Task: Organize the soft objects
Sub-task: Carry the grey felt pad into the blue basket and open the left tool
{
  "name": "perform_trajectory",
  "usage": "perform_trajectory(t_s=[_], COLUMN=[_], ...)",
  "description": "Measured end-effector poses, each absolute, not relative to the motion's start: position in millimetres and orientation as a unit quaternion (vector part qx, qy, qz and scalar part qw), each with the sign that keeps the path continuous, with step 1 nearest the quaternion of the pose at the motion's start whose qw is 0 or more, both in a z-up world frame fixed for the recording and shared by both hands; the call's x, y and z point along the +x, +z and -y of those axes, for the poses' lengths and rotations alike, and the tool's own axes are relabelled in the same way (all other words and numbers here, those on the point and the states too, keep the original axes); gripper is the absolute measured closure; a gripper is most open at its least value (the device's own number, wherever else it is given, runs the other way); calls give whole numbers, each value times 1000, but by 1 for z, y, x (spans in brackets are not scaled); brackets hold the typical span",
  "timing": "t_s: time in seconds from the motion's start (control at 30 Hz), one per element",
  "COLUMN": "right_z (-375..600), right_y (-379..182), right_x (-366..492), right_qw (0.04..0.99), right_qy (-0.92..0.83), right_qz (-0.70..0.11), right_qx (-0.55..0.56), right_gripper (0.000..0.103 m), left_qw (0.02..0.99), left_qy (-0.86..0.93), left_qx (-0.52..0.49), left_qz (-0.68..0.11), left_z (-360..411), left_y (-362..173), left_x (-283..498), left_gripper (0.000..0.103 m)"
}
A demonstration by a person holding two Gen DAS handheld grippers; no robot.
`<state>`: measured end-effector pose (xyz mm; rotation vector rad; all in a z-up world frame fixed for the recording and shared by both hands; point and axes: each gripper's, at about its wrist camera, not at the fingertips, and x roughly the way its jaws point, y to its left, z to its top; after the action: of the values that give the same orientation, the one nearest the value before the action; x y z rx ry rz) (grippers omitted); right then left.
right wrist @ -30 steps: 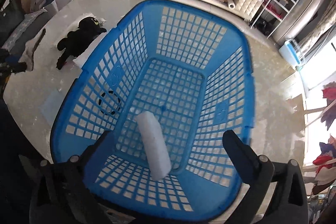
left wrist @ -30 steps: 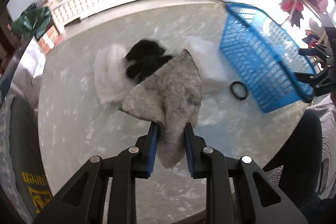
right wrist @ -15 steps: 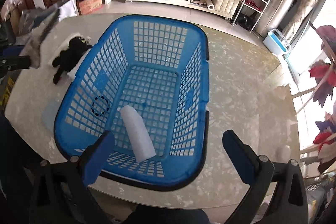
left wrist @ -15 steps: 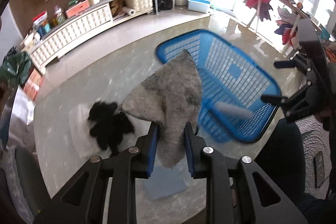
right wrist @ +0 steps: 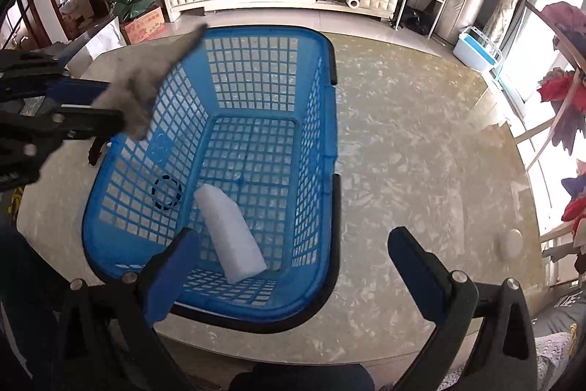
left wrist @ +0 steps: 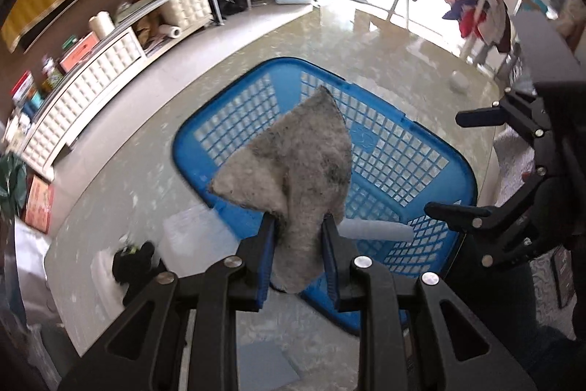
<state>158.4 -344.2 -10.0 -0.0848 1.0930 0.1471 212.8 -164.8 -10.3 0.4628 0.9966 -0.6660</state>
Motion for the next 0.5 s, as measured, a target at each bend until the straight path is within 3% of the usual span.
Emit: perform_trajectory(t_s=[0.5], right_z=[351], right_y=[-26], right_x=[172], right_qw=[842], right_qy=[62], right_qz=[-536], right_qx=[-20], right_gripper=[0], left_qw=[759], left_qy=[-337], left_qx=[254], left_qz=[-496], left_z=[196], left_y=[-56], left_x=[248], left_gripper=[81])
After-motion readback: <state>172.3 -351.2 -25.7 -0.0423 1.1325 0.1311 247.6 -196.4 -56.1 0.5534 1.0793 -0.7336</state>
